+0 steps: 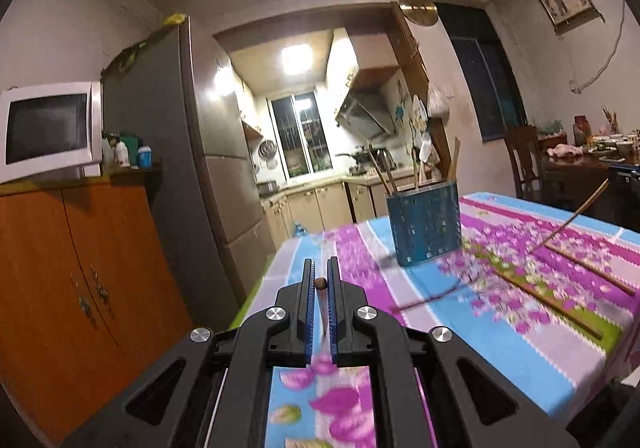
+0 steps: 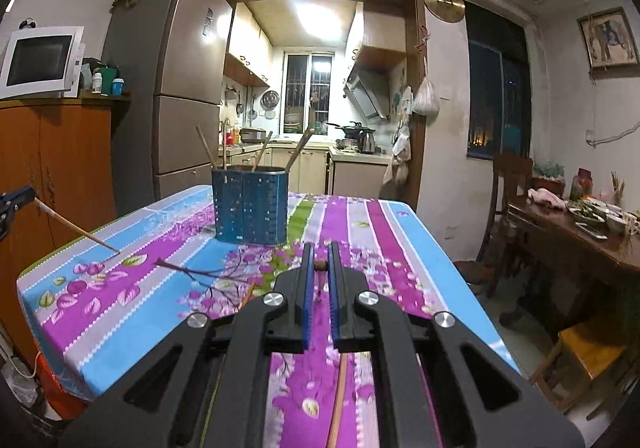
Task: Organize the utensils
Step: 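Lift both held chopsticks and carry them above the blue holder, then lower both chopsticks into the holder and open both grippers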
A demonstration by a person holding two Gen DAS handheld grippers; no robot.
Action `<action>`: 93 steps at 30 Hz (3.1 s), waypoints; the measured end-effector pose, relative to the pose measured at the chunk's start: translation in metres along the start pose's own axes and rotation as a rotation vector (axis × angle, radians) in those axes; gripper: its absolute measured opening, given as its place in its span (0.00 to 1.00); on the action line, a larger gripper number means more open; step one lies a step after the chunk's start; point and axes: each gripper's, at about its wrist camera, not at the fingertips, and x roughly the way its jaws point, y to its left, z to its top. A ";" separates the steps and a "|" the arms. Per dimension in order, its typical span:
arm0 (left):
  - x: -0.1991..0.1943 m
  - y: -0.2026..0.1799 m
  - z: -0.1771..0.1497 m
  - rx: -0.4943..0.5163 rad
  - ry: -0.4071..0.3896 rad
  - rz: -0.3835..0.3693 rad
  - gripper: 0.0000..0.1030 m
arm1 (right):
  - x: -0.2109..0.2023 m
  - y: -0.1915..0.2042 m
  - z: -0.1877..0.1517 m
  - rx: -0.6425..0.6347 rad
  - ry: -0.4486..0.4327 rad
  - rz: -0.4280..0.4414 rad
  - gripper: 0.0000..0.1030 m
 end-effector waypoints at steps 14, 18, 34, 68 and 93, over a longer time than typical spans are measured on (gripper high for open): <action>0.053 0.014 0.050 -0.042 -0.015 -0.060 0.07 | 0.033 -0.014 0.048 0.030 0.030 0.079 0.05; 0.065 0.025 0.059 -0.103 0.021 -0.106 0.07 | 0.038 -0.021 0.056 0.059 0.064 0.100 0.05; 0.081 0.044 0.079 -0.237 0.093 -0.225 0.07 | 0.036 -0.023 0.076 0.048 0.063 0.118 0.05; 0.105 -0.027 0.147 -0.155 0.071 -0.486 0.07 | 0.036 0.004 0.141 -0.169 0.016 0.153 0.05; 0.264 -0.061 0.265 -0.221 -0.213 -0.347 0.07 | 0.182 0.020 0.239 0.025 -0.147 0.224 0.05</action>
